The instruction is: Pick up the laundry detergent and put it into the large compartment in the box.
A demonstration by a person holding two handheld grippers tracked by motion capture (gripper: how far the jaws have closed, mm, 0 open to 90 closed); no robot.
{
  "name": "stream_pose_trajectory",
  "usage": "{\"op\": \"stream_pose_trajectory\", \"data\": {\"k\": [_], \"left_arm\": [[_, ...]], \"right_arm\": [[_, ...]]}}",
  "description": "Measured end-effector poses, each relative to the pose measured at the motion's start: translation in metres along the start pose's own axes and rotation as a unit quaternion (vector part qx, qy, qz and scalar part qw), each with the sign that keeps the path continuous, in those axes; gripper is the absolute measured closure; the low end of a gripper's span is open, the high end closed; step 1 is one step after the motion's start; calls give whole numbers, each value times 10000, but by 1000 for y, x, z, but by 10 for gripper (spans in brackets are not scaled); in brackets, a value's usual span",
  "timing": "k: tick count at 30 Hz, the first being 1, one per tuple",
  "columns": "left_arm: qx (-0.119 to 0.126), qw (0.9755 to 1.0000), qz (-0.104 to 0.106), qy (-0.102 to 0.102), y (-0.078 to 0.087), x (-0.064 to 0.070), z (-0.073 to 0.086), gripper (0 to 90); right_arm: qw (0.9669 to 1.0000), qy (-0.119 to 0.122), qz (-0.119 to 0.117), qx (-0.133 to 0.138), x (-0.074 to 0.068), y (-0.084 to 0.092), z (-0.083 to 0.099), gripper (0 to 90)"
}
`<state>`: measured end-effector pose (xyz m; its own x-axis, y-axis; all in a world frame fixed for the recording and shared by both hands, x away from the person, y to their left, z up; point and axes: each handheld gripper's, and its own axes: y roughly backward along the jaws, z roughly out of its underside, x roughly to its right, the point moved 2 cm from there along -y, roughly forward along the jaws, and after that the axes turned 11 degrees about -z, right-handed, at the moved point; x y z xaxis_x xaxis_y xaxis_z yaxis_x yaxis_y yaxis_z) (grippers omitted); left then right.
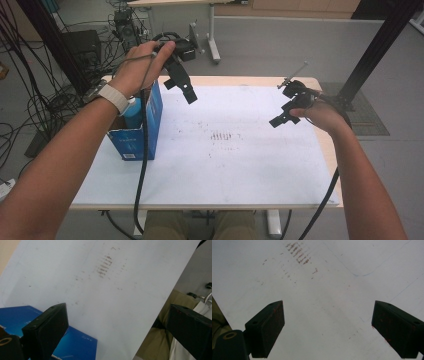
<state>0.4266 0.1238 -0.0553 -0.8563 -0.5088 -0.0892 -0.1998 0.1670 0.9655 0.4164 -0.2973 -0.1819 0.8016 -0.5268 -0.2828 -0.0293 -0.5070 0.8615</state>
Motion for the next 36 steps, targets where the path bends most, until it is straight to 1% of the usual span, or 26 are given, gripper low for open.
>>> {"op": "stream_pose_trajectory", "data": {"k": [5,9,15,16,22,23,25,27,28,29,30,31,34,36], "left_arm": [[-10,9998,50,-177,-9,4,-4,48],[-54,9997,85,-240,-14,9,-7,48],[-123,9989,127,-428,-21,19,-13,49],[-136,9987,105,-471,-22,21,-13,50],[-221,9971,200,-699,-28,24,-17,51],[-209,9971,213,-695,-29,25,-16,51],[-235,9963,277,-780,-32,25,-15,53],[-254,9958,315,-819,-35,27,-14,53],[-272,9959,342,-790,-37,28,-14,53],[-290,9953,339,-865,-38,29,-14,53],[-283,9952,357,-861,-41,31,-13,53],[-292,9947,363,-914,-42,32,-13,53],[-322,9939,402,-972,-45,38,-13,52],[-359,9926,406,-1085,-47,44,-15,53]], "right_arm": [[10000,11,-4,1,1,-1,1,112],[10000,-33,-8,2,2,-1,2,112],[10000,-48,-14,5,1,-2,2,112],[10000,-6,-13,-4,2,-2,2,112],[10000,-41,-25,-9,1,-3,1,112],[10000,-36,-26,0,1,-3,2,112],[10000,-25,-28,3,1,-4,2,112],[10000,-38,-24,-9,1,-4,2,112],[10000,-31,-29,0,2,-5,3,112],[10000,-60,-34,-6,2,-5,2,112],[10000,-42,-39,-17,2,-6,2,112],[10000,-37,-43,-22,2,-6,2,112],[10000,-32,-49,-29,1,-7,1,112],[10000,-14,-48,-29,0,-7,0,112]]}}
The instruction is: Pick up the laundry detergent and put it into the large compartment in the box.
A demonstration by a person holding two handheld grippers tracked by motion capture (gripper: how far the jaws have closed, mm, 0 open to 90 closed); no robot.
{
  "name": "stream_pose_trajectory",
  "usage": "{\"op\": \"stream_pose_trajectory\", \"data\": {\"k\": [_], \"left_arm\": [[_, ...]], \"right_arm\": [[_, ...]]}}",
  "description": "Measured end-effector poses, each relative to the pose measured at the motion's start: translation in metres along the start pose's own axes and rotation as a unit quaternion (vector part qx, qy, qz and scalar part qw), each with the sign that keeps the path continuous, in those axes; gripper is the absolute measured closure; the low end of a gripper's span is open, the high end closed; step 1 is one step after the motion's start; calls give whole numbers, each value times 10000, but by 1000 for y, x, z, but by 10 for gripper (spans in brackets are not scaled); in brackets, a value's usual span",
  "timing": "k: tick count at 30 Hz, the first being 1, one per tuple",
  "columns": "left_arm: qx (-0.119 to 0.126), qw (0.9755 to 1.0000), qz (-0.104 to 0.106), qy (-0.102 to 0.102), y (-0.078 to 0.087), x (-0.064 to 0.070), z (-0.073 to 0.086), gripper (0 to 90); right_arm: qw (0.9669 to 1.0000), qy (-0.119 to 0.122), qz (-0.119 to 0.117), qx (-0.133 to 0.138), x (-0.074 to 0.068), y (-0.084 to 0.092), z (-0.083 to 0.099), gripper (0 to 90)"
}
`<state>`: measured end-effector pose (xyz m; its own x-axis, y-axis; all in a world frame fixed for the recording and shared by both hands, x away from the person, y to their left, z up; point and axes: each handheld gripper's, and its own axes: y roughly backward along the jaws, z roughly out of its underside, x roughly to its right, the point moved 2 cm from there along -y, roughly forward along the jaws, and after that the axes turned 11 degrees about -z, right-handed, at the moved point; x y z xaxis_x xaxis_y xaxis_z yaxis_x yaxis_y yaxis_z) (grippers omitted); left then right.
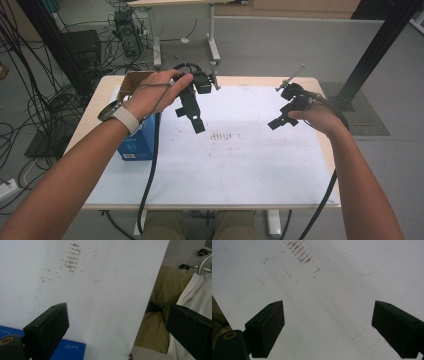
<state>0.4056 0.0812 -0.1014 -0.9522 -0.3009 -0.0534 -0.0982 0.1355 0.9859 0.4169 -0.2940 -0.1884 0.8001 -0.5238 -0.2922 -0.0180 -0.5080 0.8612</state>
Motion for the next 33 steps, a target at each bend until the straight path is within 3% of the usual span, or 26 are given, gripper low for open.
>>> {"op": "stream_pose_trajectory", "data": {"k": [16,33], "left_arm": [[-83,9994,58,-331,-14,20,-3,54],[-53,9995,98,-290,-21,19,-1,53]], "right_arm": [[10000,-10,-11,-17,-2,-2,-1,112],[10000,-16,-15,38,-1,-4,-1,111]]}}
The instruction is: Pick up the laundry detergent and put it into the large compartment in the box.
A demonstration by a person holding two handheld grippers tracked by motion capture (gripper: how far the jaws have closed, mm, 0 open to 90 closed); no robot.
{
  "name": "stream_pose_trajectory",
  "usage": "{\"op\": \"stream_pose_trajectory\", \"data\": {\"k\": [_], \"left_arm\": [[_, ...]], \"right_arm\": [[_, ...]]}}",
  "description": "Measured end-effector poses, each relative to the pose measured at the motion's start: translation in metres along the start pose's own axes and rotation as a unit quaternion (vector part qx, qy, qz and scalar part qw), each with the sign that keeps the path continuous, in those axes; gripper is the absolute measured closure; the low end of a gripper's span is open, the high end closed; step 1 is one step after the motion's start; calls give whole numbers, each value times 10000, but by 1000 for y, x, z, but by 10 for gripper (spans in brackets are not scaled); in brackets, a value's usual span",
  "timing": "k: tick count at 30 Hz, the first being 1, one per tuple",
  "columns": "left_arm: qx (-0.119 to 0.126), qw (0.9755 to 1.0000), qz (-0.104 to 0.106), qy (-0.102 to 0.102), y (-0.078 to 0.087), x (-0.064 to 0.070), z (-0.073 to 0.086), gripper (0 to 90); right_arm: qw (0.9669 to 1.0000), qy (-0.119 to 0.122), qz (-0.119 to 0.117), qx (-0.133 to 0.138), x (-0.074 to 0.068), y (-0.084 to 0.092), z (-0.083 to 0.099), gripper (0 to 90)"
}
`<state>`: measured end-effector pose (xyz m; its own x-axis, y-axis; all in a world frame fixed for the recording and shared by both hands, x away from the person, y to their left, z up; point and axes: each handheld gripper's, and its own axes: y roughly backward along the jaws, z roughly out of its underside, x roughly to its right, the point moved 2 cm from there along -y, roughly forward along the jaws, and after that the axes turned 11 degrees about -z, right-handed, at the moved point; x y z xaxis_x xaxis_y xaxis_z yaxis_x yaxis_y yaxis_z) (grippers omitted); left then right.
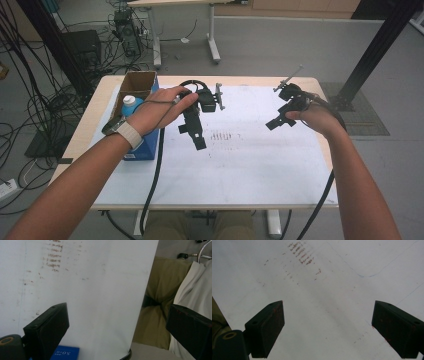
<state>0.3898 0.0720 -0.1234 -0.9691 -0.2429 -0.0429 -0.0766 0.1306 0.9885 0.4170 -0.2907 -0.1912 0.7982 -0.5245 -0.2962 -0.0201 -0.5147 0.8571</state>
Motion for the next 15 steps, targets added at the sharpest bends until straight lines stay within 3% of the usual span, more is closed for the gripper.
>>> {"op": "stream_pose_trajectory", "data": {"k": [15], "left_arm": [[28,10000,-4,25,0,1,4,53]], "right_arm": [[10000,13,13,-23,-3,0,-3,110]]}}
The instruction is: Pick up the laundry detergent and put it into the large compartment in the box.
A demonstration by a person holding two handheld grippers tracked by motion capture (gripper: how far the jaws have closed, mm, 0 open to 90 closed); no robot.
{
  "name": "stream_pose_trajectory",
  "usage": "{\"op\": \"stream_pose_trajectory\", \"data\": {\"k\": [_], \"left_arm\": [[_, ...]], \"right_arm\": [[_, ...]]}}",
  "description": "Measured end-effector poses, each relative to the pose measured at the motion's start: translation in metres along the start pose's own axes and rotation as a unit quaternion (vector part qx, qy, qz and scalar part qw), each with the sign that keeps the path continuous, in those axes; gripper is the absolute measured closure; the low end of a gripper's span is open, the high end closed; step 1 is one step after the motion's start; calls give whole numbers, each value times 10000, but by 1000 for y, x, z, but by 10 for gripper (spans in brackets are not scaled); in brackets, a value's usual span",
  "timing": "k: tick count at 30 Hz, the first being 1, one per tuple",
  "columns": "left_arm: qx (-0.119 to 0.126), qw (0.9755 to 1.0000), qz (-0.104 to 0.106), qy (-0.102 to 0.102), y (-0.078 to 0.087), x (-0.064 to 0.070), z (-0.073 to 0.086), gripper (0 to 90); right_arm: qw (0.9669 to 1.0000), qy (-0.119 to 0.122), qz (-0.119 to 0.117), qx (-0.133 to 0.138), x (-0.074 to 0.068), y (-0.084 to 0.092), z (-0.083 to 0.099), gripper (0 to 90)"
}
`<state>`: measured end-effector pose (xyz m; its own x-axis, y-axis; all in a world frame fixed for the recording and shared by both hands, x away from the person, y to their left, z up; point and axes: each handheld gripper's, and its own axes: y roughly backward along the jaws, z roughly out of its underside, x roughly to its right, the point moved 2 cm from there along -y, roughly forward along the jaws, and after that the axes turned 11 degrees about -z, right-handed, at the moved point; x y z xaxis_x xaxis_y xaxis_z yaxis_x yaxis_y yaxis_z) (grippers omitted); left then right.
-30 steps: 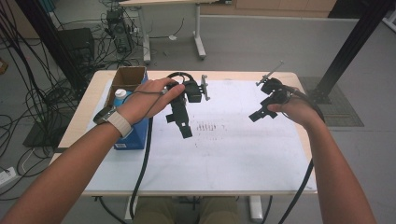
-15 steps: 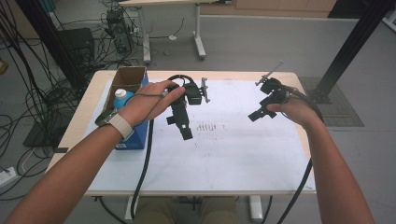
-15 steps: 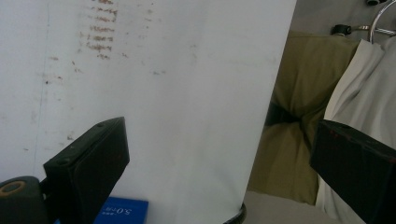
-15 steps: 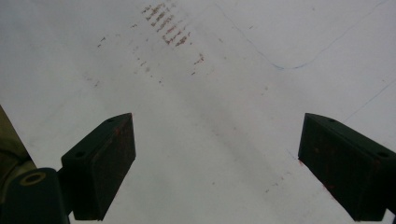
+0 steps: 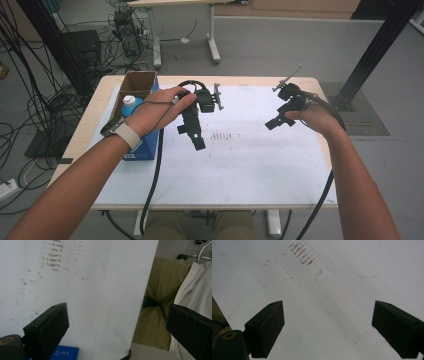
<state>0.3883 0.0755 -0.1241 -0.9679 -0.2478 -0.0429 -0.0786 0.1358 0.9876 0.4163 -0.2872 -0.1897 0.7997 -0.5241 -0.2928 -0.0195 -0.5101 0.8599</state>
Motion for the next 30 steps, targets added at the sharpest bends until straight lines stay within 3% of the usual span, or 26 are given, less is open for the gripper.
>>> {"op": "stream_pose_trajectory", "data": {"k": [30], "left_arm": [[-13,10000,50,9,-4,-1,0,53]], "right_arm": [[10000,-3,-2,25,0,0,4,109]]}}
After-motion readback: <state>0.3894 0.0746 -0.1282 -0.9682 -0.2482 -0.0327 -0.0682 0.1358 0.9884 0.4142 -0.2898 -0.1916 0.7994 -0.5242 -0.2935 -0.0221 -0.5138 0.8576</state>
